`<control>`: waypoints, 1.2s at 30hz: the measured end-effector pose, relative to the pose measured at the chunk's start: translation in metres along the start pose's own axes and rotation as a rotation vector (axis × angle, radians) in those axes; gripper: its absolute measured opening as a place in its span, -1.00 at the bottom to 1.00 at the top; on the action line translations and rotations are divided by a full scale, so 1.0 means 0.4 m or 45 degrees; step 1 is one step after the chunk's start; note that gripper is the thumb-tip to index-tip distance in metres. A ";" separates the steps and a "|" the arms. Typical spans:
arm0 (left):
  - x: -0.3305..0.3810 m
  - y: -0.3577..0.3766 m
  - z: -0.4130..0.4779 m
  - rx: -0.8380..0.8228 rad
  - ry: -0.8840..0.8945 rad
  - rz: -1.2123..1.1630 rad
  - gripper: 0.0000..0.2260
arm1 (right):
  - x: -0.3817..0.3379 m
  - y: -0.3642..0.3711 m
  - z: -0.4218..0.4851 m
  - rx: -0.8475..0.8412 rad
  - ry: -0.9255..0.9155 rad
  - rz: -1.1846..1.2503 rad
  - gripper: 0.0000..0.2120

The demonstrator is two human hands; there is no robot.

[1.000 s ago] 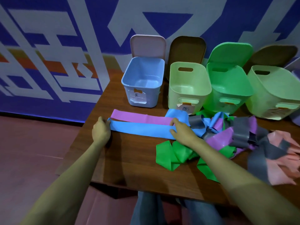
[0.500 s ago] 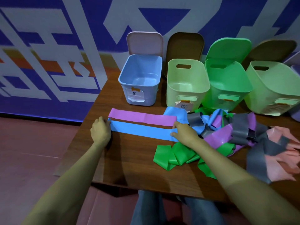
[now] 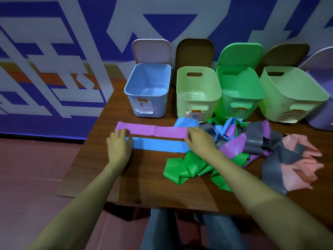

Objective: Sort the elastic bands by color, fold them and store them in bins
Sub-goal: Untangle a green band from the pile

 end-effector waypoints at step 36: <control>0.654 -0.066 -0.183 -0.399 0.369 -0.879 -0.76 | 0.405 -0.092 -0.224 -0.532 0.261 0.018 -0.57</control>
Point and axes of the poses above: each hand's wrist, its own z-axis towards the middle knuckle, its own y-axis out of the palm, x = y × z, the point moved 5 cm from there along z, towards the middle knuckle, and after that the axes turned 7 degrees about -y, right-handed, at the moved point
